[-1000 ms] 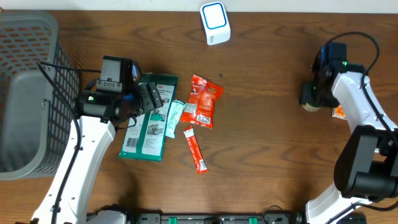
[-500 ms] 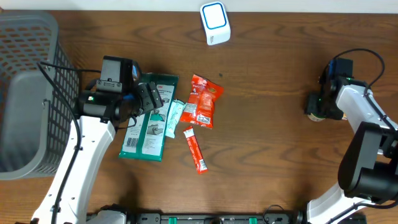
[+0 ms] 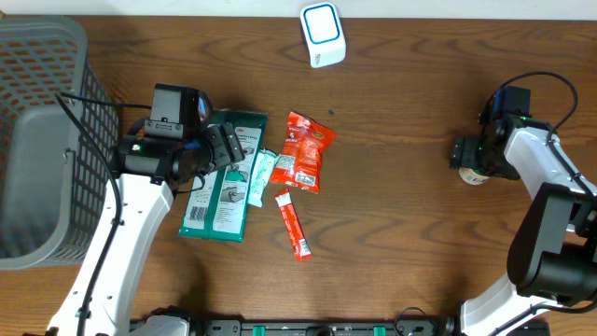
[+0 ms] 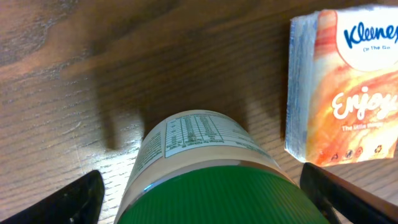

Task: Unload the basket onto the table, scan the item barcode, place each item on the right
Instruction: 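Swing the jar right and lower it beside the Kleenex pack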

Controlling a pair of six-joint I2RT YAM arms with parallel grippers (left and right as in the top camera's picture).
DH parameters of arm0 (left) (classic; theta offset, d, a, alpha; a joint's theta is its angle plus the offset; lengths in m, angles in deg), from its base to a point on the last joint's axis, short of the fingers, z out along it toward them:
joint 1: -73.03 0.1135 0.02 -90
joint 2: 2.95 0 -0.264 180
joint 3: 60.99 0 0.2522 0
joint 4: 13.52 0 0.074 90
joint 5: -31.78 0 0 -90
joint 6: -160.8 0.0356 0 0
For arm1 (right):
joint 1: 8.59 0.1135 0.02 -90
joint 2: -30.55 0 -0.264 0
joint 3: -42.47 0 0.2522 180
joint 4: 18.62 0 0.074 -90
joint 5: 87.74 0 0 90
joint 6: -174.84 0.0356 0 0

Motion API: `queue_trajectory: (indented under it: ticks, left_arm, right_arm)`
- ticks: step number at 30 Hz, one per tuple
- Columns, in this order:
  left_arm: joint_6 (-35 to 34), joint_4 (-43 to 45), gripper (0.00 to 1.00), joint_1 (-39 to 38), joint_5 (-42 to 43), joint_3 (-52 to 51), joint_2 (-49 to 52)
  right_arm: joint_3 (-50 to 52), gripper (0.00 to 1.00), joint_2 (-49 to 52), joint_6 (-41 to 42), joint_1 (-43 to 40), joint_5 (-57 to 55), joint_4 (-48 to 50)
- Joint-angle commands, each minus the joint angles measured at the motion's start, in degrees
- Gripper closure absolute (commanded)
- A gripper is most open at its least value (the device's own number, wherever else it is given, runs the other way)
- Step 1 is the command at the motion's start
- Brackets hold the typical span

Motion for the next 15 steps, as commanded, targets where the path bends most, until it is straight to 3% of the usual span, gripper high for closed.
queue_trajectory:
  ticks: [1, 11, 15]
  left_arm:
    - [0.3, 0.0, 0.13, 0.2, -0.5, 0.9, -0.3]
    - [0.3, 0.0, 0.13, 0.2, -0.5, 0.9, -0.3]
    - [0.3, 0.0, 0.13, 0.2, -0.5, 0.9, -0.3]
  right_arm:
    - [-1.4, 0.01, -1.0, 0.3, -0.2, -0.3, -0.8]
    - [-8.0, 0.01, -10.0, 0.4, 0.0, 1.2, -11.5]
    - [-8.0, 0.01, -15.9, 0.4, 0.0, 11.6, -11.6]
